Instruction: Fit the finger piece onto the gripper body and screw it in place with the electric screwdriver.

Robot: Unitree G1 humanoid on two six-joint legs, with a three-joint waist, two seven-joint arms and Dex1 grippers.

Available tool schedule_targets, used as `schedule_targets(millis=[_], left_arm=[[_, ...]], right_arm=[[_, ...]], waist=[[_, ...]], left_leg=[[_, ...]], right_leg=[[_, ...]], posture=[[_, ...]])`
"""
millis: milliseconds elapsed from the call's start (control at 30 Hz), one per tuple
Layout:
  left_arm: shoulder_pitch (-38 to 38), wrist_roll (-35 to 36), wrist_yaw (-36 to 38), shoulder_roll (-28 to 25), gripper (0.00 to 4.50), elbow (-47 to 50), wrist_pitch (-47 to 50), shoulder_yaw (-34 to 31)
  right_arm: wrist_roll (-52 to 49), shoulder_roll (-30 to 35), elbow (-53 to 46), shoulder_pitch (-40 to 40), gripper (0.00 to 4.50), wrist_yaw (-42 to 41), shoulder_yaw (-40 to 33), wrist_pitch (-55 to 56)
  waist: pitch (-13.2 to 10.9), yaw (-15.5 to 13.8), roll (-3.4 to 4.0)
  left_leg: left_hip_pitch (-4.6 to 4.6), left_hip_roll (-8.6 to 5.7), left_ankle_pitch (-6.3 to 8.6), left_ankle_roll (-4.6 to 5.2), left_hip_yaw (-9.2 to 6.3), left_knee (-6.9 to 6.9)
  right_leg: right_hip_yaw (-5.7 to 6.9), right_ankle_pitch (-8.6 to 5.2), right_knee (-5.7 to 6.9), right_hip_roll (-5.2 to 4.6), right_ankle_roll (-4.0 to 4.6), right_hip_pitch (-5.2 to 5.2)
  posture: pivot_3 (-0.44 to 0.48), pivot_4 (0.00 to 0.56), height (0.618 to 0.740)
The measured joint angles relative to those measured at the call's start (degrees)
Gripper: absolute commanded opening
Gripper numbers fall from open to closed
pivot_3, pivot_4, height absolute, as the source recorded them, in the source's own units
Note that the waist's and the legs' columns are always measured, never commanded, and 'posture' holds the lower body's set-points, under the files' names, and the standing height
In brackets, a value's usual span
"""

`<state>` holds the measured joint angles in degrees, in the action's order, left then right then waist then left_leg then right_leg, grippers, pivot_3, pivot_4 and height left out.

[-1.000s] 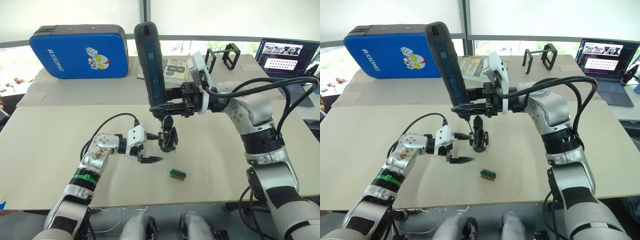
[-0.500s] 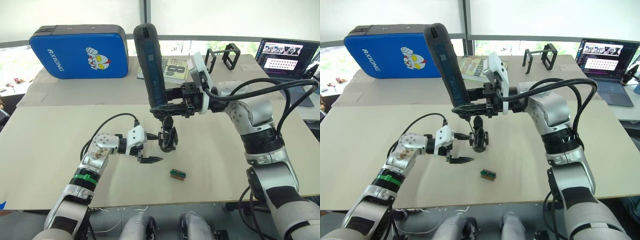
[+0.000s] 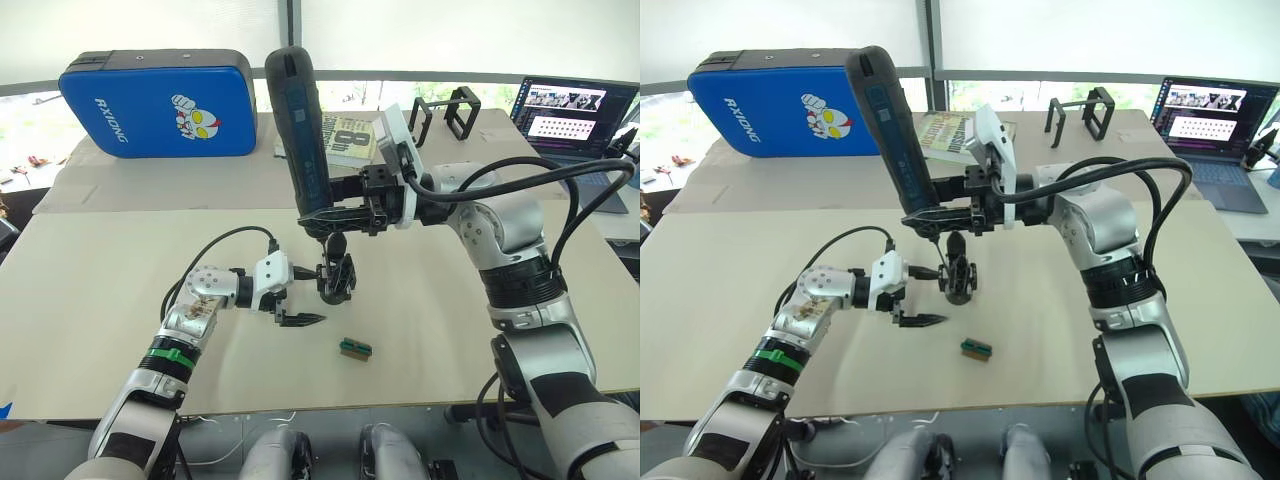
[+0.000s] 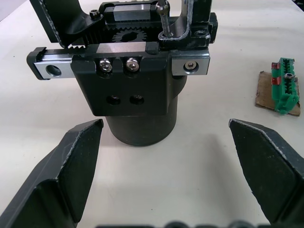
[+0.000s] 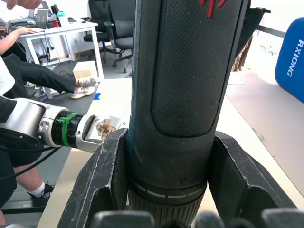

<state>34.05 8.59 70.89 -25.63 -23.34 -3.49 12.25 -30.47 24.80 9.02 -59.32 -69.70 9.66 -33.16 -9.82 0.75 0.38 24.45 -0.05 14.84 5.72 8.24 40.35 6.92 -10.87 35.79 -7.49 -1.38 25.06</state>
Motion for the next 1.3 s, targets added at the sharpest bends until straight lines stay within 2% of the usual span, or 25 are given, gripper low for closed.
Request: schedule_targets(millis=[500,933,1033,1133,1300], left_arm=[[0.14,-0.6,-0.55,1.22,4.5,-0.36,0.0,0.05],[4.73,-1.81,-3.72,7.27,4.5,-12.51,-4.15,-0.03],[5.14,-1.9,-3.76,7.66,3.74,-14.66,-5.93,-0.07],[5.88,-1.86,-3.34,7.95,2.36,-16.42,-6.75,-0.38],[6.53,-1.95,-2.75,8.1,2.27,-18.21,-8.29,-0.37]], right_arm=[[0.56,0.38,-3.1,4.41,1.94,-0.48,-0.68,4.67],[0.87,0.28,-7.38,8.56,1.94,0.31,-1.64,8.77],[0.82,0.24,-8.0,9.27,1.94,1.1,-1.9,8.78],[0.55,0.31,-9.81,11.12,1.94,1.22,-2.58,9.35],[0.9,1.64,-10.71,12.07,1.94,-0.18,-2.48,10.24]], waist=[[0.01,-0.05,-0.01],[0.02,-0.08,-0.04],[0.02,-0.11,-0.04],[0.04,-0.17,-0.06],[0.06,-0.17,-0.08]], left_leg=[[0.0,0.0,0.0,0.0,0.0,0.03],[-0.01,0.0,0.0,0.01,0.0,0.08],[-0.02,0.0,0.0,0.01,-0.01,0.09],[-0.02,0.0,0.0,0.01,-0.01,0.09],[-0.07,0.0,0.0,0.01,-0.02,0.11]], right_leg=[[0.0,0.0,0.01,0.0,0.0,-0.02],[0.0,0.0,0.04,0.0,0.0,-0.03],[0.0,0.0,0.04,0.0,0.0,-0.04],[0.0,0.0,0.03,-0.02,0.0,-0.05],[-0.02,0.0,0.01,-0.04,0.0,-0.07]], posture=[[0.0,0.15,0.74],[0.0,0.15,0.74],[0.0,0.15,0.74],[0.0,0.15,0.74],[0.0,0.15,0.74]])
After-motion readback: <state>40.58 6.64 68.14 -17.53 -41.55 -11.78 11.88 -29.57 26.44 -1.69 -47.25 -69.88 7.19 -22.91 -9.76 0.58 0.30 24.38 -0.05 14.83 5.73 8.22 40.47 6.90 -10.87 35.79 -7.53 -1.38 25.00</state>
